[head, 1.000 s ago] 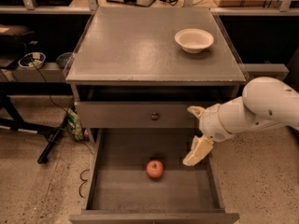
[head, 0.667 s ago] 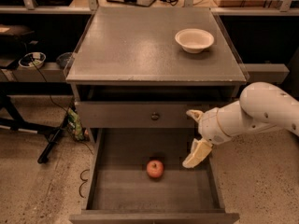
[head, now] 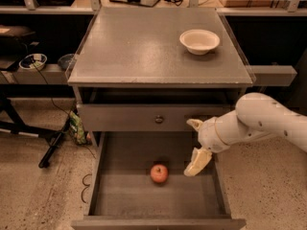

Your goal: Pick apple from middle drawer and place on counter

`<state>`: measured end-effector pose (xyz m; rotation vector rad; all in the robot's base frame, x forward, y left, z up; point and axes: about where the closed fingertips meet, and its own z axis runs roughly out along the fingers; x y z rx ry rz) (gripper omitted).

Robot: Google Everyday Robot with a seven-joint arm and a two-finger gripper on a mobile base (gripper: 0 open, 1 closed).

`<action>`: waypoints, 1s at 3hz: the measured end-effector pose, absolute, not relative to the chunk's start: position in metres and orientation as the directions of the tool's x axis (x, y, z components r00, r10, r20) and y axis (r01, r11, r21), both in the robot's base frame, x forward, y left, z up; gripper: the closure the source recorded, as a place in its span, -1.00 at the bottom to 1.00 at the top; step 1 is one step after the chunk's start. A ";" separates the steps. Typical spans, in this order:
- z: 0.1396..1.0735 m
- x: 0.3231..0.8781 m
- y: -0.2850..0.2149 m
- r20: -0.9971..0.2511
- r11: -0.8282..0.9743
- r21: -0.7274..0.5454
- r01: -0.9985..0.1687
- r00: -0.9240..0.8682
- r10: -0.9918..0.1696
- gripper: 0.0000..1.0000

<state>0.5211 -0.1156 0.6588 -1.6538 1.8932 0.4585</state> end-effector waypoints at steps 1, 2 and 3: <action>0.636 0.525 -0.103 -0.594 0.153 -0.104 -0.983 -0.062 -0.802 -1.00; 0.635 0.524 -0.103 -0.594 0.158 -0.108 -0.982 -0.063 -0.802 -1.00; 0.622 0.527 -0.104 -0.625 0.179 -0.124 -0.976 -0.063 -0.778 -1.00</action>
Offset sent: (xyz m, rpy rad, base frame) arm 0.0070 0.0166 -0.0301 -0.0578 0.0301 0.0259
